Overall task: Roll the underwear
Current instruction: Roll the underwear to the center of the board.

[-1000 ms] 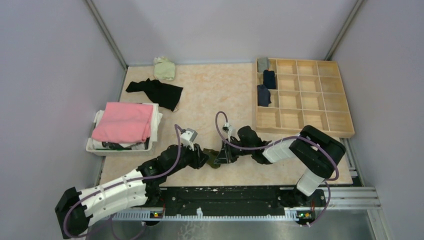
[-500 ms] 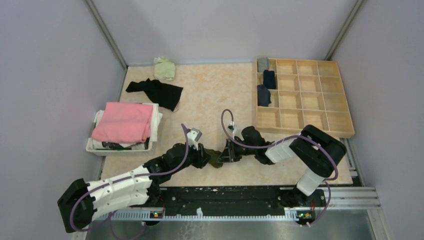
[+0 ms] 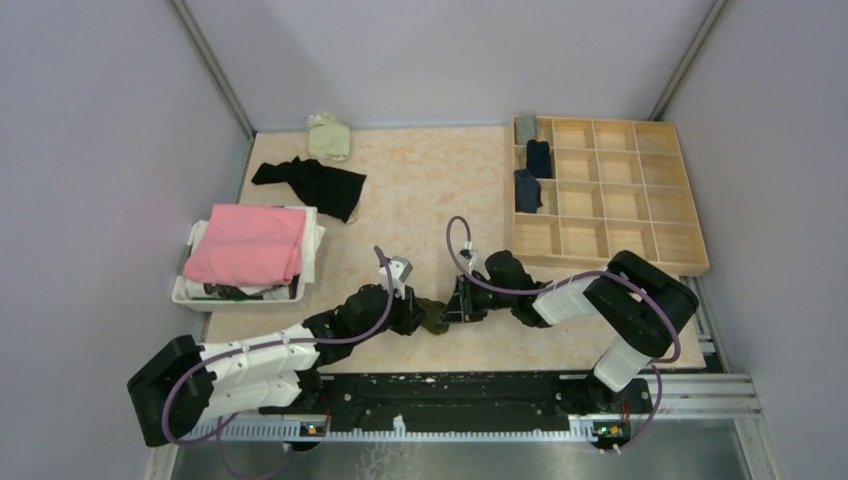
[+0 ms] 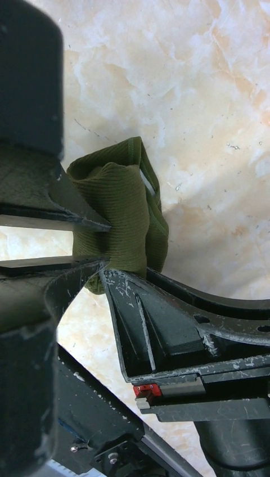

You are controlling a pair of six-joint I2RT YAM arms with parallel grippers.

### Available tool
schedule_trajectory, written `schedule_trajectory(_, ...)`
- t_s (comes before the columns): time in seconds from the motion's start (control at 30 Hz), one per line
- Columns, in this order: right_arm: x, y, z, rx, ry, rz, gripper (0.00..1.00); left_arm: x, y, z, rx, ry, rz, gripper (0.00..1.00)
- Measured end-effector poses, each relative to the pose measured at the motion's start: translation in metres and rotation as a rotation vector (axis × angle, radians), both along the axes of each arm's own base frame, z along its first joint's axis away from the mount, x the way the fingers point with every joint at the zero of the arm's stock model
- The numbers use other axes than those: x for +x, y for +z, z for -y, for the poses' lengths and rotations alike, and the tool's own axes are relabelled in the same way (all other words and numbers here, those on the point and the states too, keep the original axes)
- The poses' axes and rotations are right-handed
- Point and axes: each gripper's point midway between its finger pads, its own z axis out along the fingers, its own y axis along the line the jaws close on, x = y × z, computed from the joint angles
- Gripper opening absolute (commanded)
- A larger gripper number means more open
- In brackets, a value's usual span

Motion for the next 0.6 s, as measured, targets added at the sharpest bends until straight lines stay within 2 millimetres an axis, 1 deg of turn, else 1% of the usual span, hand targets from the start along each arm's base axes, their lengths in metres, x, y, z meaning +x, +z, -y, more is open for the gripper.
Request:
schedule_trajectory(0.27, 0.000, 0.000, 0.003, -0.016, 0.001, 0.006, 0.17, 0.003, 0.002, 0.001, -0.007, 0.011, 0.008, 0.28)
schedule_trajectory(0.47, 0.000, 0.000, 0.003, -0.022, 0.002, 0.003, 0.19, 0.004, 0.010, 0.002, -0.021, 0.006, 0.030, 0.28)
schedule_trajectory(0.6, 0.000, -0.001, 0.003, -0.024, 0.006, 0.005, 0.20, 0.005, 0.010, 0.003, -0.017, 0.003, 0.037, 0.28)
